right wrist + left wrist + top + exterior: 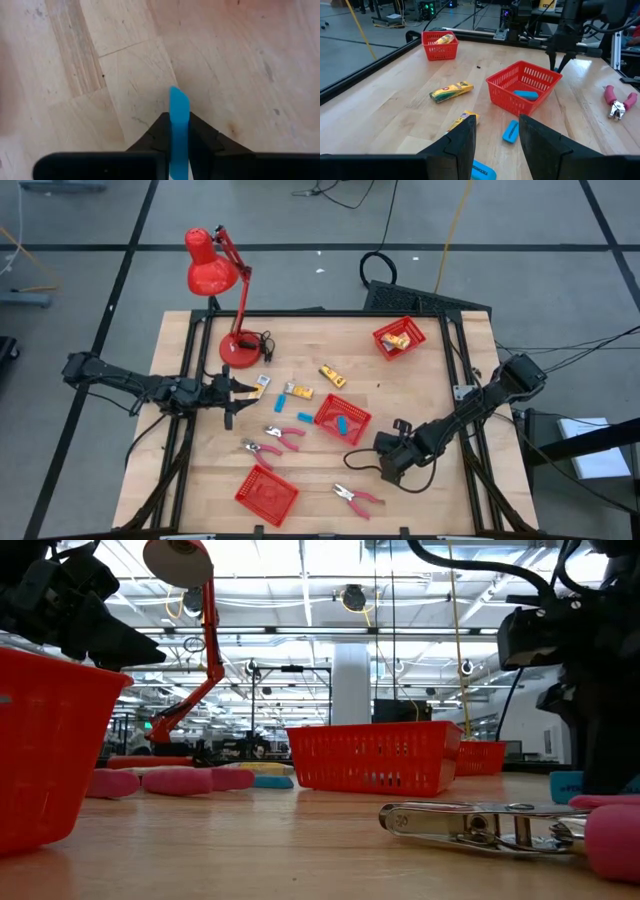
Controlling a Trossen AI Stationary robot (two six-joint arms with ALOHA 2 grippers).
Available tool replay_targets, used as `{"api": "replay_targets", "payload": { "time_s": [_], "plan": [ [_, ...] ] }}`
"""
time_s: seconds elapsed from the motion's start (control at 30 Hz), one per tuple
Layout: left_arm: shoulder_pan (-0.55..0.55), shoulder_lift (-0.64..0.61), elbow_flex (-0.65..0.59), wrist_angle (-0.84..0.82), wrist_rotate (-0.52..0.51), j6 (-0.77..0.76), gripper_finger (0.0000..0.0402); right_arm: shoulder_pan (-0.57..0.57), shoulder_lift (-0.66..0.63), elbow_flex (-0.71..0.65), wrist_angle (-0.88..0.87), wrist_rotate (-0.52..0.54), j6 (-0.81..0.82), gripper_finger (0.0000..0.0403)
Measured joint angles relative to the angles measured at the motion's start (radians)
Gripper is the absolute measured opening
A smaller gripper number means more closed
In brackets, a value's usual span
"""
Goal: Pick & Place School Supplies
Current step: Put the blue eraser into the middle red bin
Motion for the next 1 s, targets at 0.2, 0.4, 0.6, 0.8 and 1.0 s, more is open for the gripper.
{"api": "replay_targets", "payload": {
  "time_s": [0.2, 0.4, 0.6, 0.8, 1.0],
  "plan": [
    [0.0, 0.0, 0.0, 0.0, 0.0, 0.0, 0.0152, -0.01, -0.086, -0.003, -0.027, 0.12, -0.018, 0.0025],
    [0.0, 0.0, 0.0, 0.0, 0.0, -0.001, 0.0152, -0.035, -0.156, -0.002, -0.046, 0.183, -0.067, 0.0025],
    [0.0, 0.0, 0.0, 0.0, 0.0, -0.001, 0.0152, -0.08, -0.208, -0.002, -0.042, 0.212, -0.146, 0.0025],
    [0.0, 0.0, 0.0, 0.0, 0.0, -0.001, 0.0152, -0.148, -0.252, -0.001, 0.054, 0.227, -0.295, 0.0025],
    [0.0, 0.0, 0.0, 0.0, 0.0, -0.001, 0.0152, -0.26, -0.233, -0.001, 0.223, 0.125, -0.472, 0.0025]
  ]
}}
